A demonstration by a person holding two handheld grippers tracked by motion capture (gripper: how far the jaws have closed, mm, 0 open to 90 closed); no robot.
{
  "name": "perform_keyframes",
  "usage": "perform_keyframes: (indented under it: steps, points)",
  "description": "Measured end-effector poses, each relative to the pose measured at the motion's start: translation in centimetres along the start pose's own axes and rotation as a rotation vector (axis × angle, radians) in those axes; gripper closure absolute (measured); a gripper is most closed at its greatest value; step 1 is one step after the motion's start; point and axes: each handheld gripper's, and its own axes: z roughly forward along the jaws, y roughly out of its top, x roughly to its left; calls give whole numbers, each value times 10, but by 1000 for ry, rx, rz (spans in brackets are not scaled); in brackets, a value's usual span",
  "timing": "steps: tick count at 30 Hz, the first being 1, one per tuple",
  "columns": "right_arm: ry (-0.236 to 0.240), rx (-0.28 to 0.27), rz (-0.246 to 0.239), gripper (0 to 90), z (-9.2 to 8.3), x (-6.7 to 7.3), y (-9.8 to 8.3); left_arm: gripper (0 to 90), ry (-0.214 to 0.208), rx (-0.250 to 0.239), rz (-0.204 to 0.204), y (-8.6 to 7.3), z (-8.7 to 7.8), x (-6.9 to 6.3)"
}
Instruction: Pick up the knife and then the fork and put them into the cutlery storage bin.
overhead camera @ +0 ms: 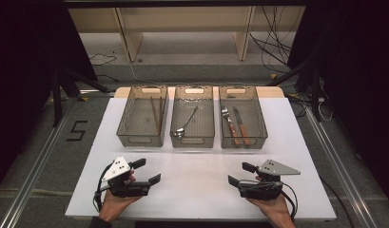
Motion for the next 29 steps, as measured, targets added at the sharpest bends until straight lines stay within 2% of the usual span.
perform_keyframes:
  steps: [13,29]
  points:
    - [-29,-16,11,219,-4,-5,-7,149,-10,5,4,-1,-1,-4]
    - [-26,-30,9,219,-5,-4,-6,149,-10,10,5,-1,0,-4]
